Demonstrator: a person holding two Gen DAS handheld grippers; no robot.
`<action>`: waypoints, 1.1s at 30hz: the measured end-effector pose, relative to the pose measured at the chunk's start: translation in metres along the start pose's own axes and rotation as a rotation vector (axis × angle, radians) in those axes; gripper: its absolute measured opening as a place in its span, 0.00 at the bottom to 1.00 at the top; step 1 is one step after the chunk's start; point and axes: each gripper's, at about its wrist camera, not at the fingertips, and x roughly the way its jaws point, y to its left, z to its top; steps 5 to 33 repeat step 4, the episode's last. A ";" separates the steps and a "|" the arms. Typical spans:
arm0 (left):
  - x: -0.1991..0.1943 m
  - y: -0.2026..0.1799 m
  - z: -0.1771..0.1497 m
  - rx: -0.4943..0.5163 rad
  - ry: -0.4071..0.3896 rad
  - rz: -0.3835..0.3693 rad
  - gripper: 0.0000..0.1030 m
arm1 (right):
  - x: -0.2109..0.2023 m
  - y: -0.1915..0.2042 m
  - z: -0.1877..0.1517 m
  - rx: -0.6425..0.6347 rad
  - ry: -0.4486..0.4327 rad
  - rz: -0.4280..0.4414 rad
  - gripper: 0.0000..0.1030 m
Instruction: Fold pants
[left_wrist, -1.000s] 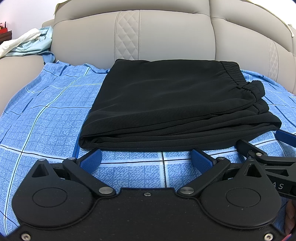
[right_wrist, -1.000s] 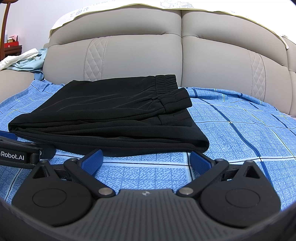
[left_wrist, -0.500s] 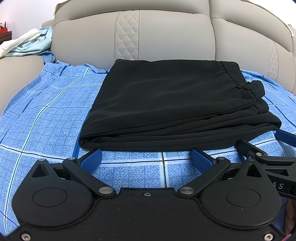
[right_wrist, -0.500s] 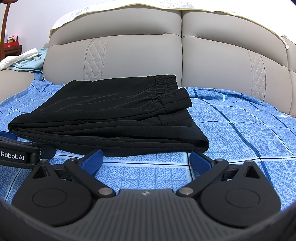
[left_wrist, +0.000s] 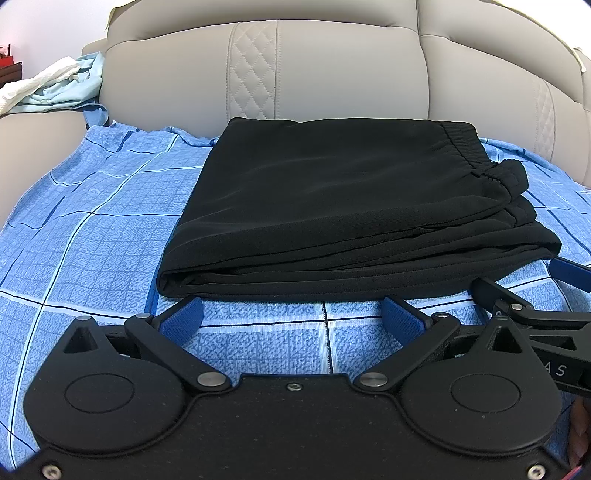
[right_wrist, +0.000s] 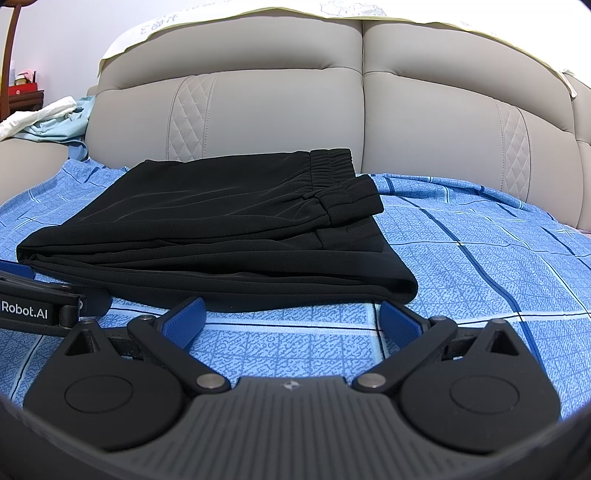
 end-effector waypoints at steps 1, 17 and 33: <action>0.000 0.000 0.000 0.000 0.000 0.000 1.00 | 0.000 0.000 0.000 0.000 0.000 0.000 1.00; 0.000 0.000 0.000 0.000 -0.001 0.000 1.00 | 0.000 0.000 0.000 0.000 0.000 0.000 1.00; 0.000 0.000 0.000 0.000 -0.001 0.000 1.00 | 0.000 0.000 0.000 0.000 0.000 0.000 1.00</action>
